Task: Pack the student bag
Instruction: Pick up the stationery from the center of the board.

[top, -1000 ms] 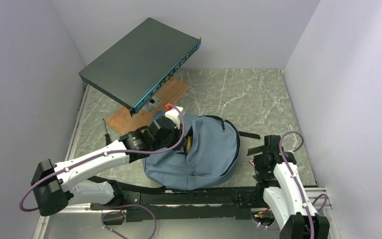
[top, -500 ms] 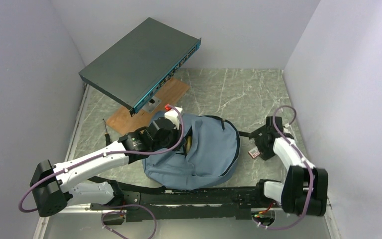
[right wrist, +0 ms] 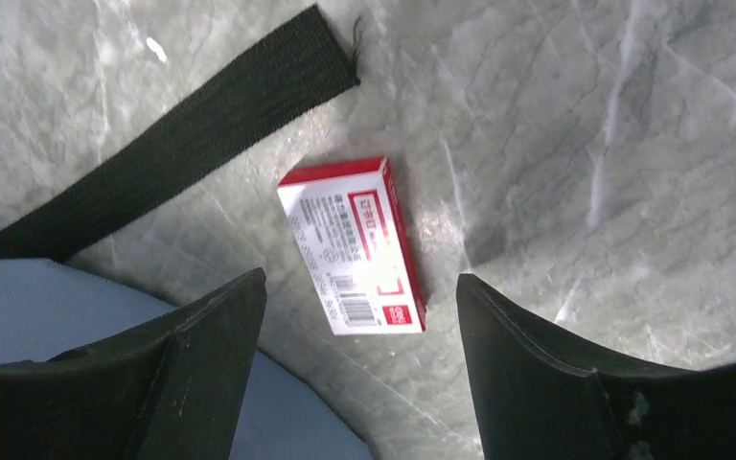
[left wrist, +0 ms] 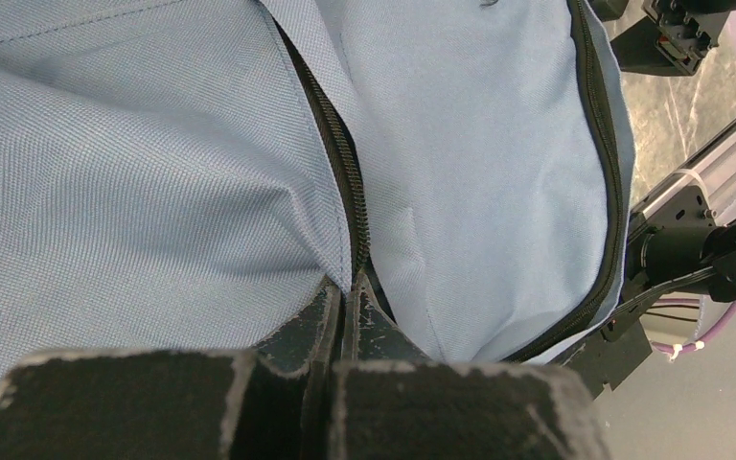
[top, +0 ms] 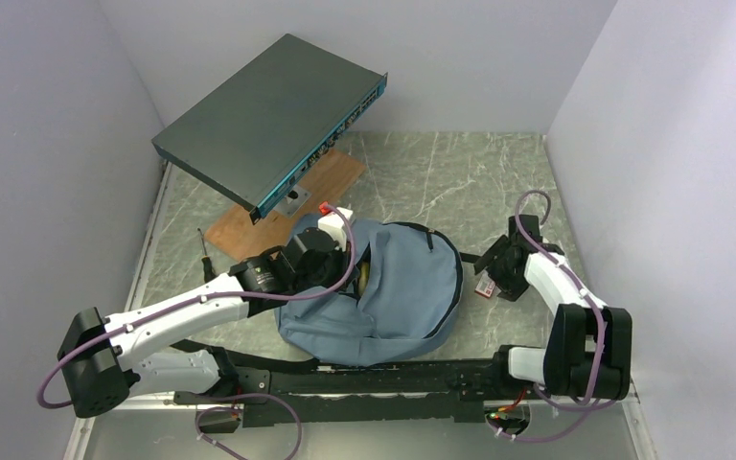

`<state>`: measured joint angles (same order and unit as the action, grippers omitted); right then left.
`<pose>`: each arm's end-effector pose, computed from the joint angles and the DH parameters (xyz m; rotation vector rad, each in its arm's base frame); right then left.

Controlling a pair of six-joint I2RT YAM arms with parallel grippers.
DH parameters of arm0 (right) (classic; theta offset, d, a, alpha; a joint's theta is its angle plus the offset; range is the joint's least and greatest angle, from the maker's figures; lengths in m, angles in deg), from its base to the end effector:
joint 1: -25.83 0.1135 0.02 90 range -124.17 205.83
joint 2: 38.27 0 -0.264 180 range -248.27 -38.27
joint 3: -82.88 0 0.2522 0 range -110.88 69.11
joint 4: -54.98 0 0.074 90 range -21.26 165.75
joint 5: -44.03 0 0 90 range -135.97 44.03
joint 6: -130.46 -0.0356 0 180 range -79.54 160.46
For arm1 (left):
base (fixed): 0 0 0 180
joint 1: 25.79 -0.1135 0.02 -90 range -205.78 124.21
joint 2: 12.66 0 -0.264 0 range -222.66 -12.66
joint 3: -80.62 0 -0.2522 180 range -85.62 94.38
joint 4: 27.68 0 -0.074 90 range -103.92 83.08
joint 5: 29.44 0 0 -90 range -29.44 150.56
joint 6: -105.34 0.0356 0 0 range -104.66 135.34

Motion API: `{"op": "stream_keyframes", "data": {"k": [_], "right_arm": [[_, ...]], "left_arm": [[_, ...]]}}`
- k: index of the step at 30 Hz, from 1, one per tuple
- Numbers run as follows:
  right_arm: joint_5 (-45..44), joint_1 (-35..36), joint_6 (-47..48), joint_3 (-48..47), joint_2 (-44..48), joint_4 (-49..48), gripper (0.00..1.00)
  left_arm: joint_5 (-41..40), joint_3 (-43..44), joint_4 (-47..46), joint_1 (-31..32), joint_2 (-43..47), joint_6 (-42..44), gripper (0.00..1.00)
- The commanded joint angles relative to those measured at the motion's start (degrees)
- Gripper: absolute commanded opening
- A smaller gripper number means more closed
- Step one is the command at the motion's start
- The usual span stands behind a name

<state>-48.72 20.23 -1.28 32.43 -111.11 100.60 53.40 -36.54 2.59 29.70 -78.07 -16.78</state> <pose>0.2151 -0.0228 0.1681 1.1199 2.5228 0.1034 0.1475 -0.2067 0.2830 0.3781 2.2045 -0.7420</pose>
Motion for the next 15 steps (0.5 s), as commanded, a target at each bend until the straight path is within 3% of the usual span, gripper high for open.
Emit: {"op": "stream_keyframes", "data": {"k": [1, 8, 15], "right_arm": [[-3.13, 2.04, 1.49, -0.24, 2.15, 2.83, 0.72], [-7.54, 7.06, 0.76, -3.29, -5.14, 2.88, 0.71], [-12.0, 7.46, 0.32, -3.61, -7.82, 0.35, 0.66]], "left_arm": [[0.96, 0.02, -3.69, 0.15, 2.01, 1.2, 0.0], [1.34, 0.65, -3.4, 0.16, 1.51, 0.81, 0.0], [0.44, 0.56, -2.65, 0.15, 2.52, 0.2, 0.0]]}}
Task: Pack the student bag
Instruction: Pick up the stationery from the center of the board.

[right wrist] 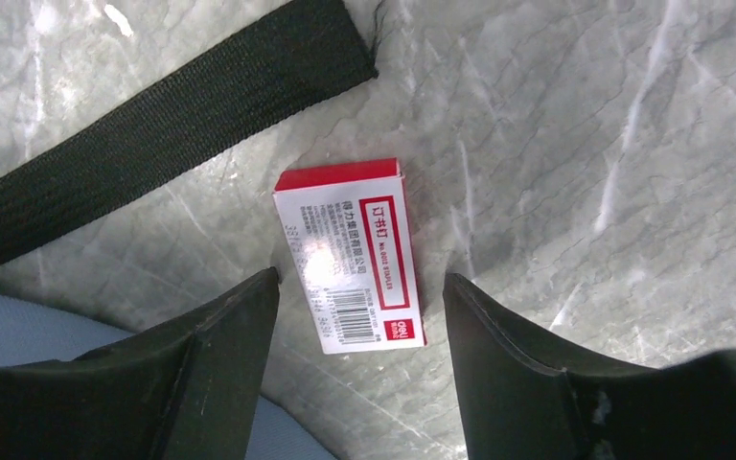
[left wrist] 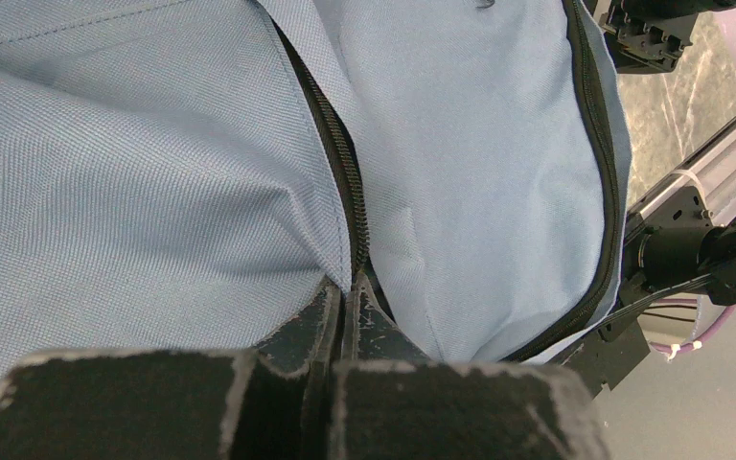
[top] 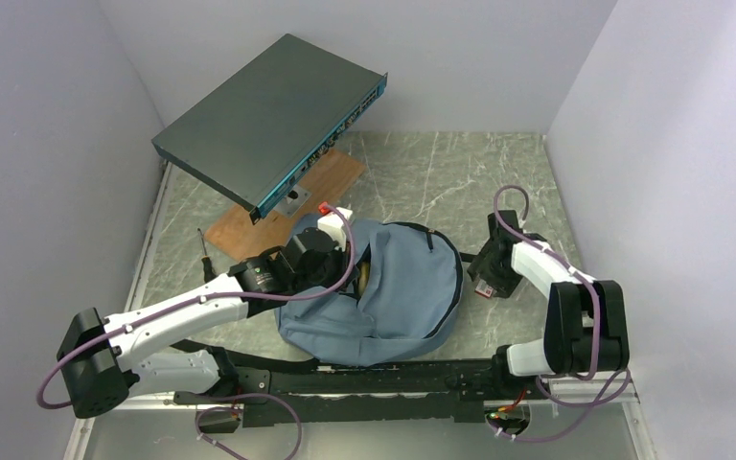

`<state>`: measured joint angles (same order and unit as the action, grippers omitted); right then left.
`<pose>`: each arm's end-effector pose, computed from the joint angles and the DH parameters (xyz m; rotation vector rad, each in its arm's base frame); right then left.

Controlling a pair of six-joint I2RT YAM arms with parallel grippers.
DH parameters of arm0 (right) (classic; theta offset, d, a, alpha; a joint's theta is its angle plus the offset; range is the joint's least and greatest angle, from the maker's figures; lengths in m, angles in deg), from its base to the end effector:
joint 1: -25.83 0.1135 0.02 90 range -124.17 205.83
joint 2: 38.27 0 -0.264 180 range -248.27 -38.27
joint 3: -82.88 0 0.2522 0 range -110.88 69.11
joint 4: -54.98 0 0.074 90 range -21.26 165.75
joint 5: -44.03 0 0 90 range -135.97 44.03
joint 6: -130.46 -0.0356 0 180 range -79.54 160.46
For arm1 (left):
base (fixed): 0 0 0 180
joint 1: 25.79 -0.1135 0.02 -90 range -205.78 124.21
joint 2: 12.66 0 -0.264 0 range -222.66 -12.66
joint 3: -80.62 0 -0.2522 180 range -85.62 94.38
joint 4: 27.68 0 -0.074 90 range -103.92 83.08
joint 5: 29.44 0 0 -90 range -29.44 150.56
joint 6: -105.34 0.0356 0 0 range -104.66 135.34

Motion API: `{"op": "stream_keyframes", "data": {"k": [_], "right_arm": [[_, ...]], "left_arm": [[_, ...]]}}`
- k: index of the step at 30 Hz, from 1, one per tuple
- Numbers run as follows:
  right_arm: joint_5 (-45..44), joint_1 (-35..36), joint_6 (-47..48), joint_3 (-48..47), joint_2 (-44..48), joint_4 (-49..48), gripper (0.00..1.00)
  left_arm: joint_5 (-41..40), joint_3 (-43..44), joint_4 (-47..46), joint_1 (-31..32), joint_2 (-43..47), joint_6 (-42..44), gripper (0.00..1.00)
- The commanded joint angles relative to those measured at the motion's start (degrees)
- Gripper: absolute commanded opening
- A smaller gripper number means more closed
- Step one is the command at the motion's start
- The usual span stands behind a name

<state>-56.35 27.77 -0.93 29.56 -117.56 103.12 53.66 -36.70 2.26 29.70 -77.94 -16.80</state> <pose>0.2276 0.0013 0.1576 0.9842 2.6391 -0.0926 0.1473 -0.2066 0.2831 0.3795 2.2010 -0.7501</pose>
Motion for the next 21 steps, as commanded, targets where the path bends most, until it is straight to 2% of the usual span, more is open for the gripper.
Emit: {"op": "stream_keyframes", "data": {"k": [1, 12, 21], "right_arm": [[-4.51, -0.09, 0.03, -0.87, -1.86, -2.42, 0.65], [-3.7, 0.06, 1.29, 0.44, 0.64, -4.07, 0.43], [-4.75, 1.04, 5.64, -3.63, 11.66, -0.13, 0.37]], "left_arm": [[0.28, 0.86, -2.16, 0.15, 2.22, 0.08, 0.0], [0.38, 1.88, -0.63, 0.15, 1.22, -1.93, 0.0], [-0.58, 2.93, 1.24, 0.15, 1.1, -2.9, 0.0]]}}
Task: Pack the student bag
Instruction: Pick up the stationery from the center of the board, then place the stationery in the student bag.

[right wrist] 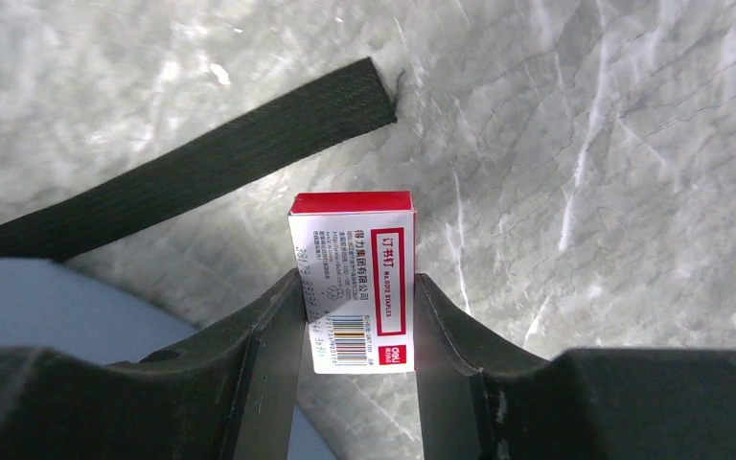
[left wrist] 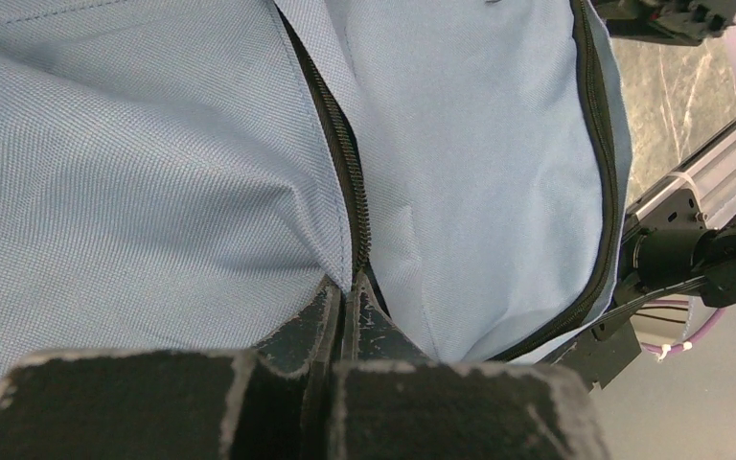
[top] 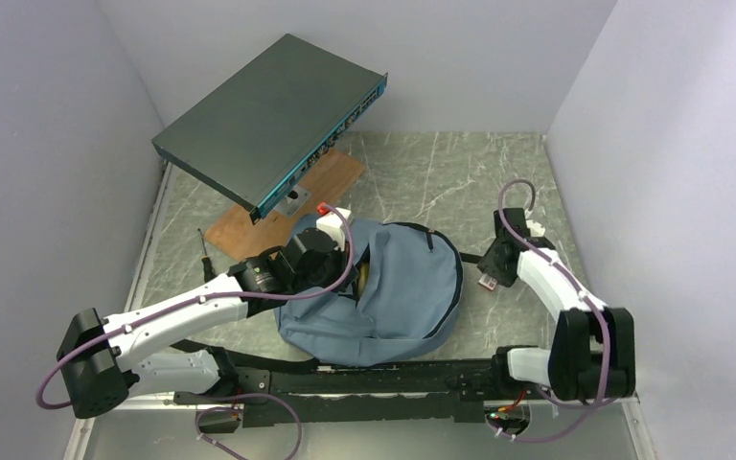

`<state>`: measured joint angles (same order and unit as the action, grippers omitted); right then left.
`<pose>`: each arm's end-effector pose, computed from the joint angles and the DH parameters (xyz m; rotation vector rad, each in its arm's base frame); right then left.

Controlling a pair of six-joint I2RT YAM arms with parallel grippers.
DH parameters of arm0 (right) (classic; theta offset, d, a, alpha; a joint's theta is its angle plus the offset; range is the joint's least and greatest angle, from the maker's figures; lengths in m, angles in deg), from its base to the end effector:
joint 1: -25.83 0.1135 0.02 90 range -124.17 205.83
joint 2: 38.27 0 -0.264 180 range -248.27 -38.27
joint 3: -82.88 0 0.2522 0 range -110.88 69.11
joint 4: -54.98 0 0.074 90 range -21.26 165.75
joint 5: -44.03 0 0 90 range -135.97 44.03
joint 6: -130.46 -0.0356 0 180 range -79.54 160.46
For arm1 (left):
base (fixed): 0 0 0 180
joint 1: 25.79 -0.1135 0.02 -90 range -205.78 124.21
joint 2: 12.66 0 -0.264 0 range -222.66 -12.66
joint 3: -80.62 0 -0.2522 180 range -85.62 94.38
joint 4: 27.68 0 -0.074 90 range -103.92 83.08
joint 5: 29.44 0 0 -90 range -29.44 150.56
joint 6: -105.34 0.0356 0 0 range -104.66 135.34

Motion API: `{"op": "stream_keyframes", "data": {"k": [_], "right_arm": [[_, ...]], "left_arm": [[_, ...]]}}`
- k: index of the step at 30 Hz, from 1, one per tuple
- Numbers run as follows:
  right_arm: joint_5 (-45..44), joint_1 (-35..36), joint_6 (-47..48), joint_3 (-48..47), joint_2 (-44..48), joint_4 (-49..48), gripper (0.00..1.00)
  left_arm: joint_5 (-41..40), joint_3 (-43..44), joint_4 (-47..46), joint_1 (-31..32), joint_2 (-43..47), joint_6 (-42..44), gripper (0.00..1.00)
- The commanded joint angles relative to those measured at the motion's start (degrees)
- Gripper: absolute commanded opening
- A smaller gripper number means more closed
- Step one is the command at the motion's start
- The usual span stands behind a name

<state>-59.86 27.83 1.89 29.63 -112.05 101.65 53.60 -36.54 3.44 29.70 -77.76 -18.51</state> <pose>0.2247 -0.0007 0.1785 0.9047 2.5278 -0.1190 0.1464 -0.2053 0.2829 0.3500 2.2240 -0.7548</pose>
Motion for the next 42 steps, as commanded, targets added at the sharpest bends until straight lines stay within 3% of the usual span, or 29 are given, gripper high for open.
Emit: {"op": "stream_keyframes", "data": {"k": [1, 7, 11, 18, 21, 26, 32, 39, 42], "right_arm": [[-0.93, 1.77, 3.28, -4.8, 7.79, 1.85, 0.37], [8.75, 9.08, 3.52, -12.53, 13.45, 1.45, 0.37], [15.41, 18.41, -0.07, -16.45, 12.57, -1.9, 0.37], [35.42, 32.82, -6.63, -10.98, 8.02, -24.53, 0.45], [37.27, 36.5, -7.01, -8.66, 6.49, -31.37, 0.51], [42.78, 38.31, -13.57, -2.57, 2.9, -45.15, 0.52], [38.67, 39.48, -13.31, 0.57, 3.19, -43.34, 0.52], [32.38, 39.28, -8.13, -2.33, 5.88, -34.97, 0.5], [31.41, 38.37, -5.71, -4.27, 6.81, -32.5, 0.61]], "left_arm": [[-0.74, 2.84, 0.25, 0.15, 0.9, -1.29, 0.0], [-2.36, 3.11, 1.41, 0.16, 0.94, -1.68, 0.0], [-3.4, 3.64, 2.12, 0.15, 0.77, -1.98, 0.0], [-3.27, 4.19, 2.52, 0.22, 0.59, -2.7, 0.0], [-3.38, 4.42, 3.08, 0.48, 0.61, -2.95, 0.0], [-4.64, 4.72, 3.96, 0.59, 1.03, -2.99, 0.0], [-4.94, 4.96, 4.2, 0.68, 0.94, -3.34, 0.0], [-5.09, 5.48, 4.89, 0.92, 0.61, -3.49, 0.0], [-5.16, 5.37, 4.66, 0.97, 1.02, -3.57, 0.0]]}}
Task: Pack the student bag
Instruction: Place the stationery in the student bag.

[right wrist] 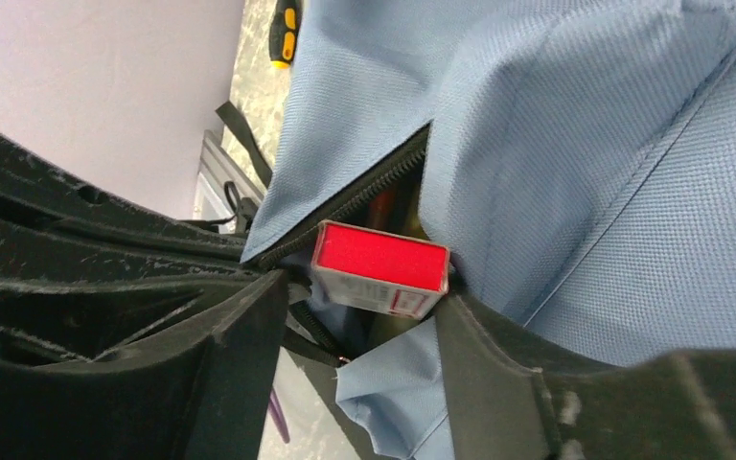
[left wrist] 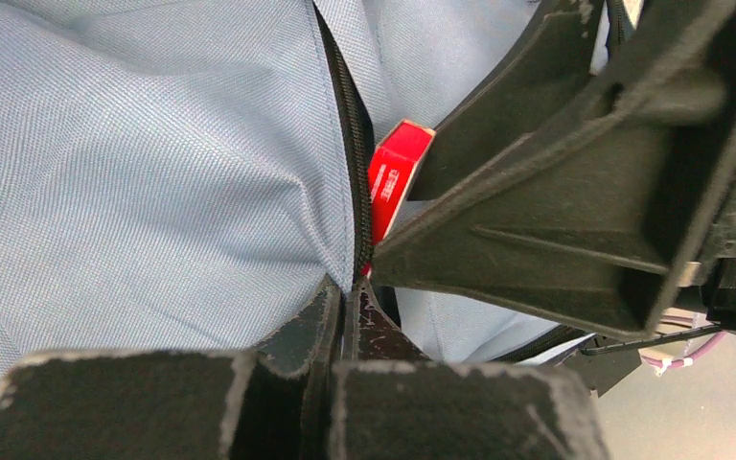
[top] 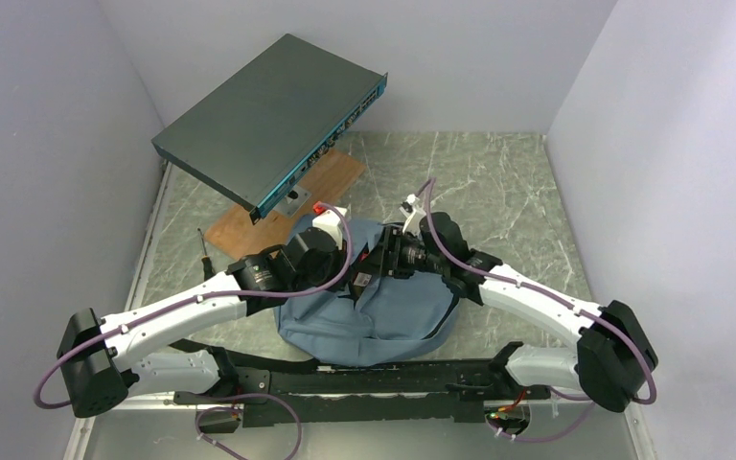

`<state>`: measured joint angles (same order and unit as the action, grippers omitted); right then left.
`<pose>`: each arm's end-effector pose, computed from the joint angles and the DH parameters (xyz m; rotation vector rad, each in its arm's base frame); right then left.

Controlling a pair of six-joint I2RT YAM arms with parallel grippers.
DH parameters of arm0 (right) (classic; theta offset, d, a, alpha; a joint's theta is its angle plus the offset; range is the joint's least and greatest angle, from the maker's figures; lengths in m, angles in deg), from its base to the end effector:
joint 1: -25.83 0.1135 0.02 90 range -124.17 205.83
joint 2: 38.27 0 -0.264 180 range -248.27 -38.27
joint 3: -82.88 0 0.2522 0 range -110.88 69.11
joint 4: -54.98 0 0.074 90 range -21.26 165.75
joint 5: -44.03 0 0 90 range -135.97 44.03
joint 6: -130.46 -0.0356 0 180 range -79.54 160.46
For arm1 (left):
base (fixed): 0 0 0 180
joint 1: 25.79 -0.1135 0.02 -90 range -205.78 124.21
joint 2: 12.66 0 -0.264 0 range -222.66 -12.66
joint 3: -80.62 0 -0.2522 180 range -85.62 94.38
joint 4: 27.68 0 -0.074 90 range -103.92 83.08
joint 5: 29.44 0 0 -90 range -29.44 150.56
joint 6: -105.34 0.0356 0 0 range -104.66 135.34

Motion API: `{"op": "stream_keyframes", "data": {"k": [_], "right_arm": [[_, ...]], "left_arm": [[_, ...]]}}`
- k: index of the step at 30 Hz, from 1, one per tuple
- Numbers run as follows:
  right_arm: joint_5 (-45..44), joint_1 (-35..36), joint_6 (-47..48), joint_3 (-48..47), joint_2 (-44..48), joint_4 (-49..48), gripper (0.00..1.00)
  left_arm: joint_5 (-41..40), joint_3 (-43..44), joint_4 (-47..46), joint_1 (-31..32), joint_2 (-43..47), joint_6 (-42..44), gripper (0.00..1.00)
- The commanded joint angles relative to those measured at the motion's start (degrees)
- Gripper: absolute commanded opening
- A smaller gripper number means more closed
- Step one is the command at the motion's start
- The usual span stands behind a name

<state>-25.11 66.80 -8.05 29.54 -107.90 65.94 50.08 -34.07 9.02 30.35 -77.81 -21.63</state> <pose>0.1922 0.1837 0.2411 -0.1055 2.2923 1.2770 0.1440 -0.2030 0.2889 0.2764 2.2706 -0.6913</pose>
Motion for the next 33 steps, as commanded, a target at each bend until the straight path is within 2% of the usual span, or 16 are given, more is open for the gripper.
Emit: {"op": "stream_keyframes", "data": {"k": [1, 8, 11, 14, 17, 19, 22, 26, 29, 33], "right_arm": [[-3.06, -1.01, 4.98, -5.22, 2.47, 4.3, 0.64], [-1.61, -2.74, 7.67, -10.51, -1.09, 7.63, 0.66], [-0.22, -3.0, 6.5, -9.87, -2.07, 6.23, 0.59], [1.94, -2.92, 3.57, -7.76, -3.11, 3.25, 0.48], [4.38, -2.83, 1.37, -5.39, -4.29, -0.58, 0.44], [3.59, -2.74, 2.6, -5.09, -3.78, 1.16, 0.44], [-2.59, -2.75, 7.31, -6.42, -0.98, 9.4, 0.46], [-7.72, -2.78, 13.44, -9.82, 0.69, 20.75, 0.6], [-10.67, -2.42, 16.85, -9.68, 3.04, 25.19, 0.68], [-12.93, -1.68, 21.76, -5.88, 10.19, 22.51, 0.71]], "left_arm": [[-1.65, 3.0, -0.84, 0.37, 1.03, -0.38, 0.0], [-1.79, 3.53, -0.53, 0.38, 0.71, -0.52, 0.0], [-2.23, 3.85, -0.11, 0.37, 1.02, -0.4, 0.0], [-2.46, 4.25, 0.12, 0.37, 0.94, -0.2, 0.0], [-2.4, 4.55, 0.17, 0.37, 0.61, 0.06, 0.0], [-2.05, 5.08, 0.29, 0.38, -0.11, 0.32, 0.0], [-0.99, 5.55, 0.22, 0.38, -1.0, 0.13, 0.0], [0.72, 4.61, -1.61, 0.4, -1.34, -0.16, 0.0], [1.96, 4.26, -2.25, 0.4, -1.43, 0.07, 0.11], [2.22, 3.56, -2.35, 0.43, 0.5, 0.7, 0.33]]}}
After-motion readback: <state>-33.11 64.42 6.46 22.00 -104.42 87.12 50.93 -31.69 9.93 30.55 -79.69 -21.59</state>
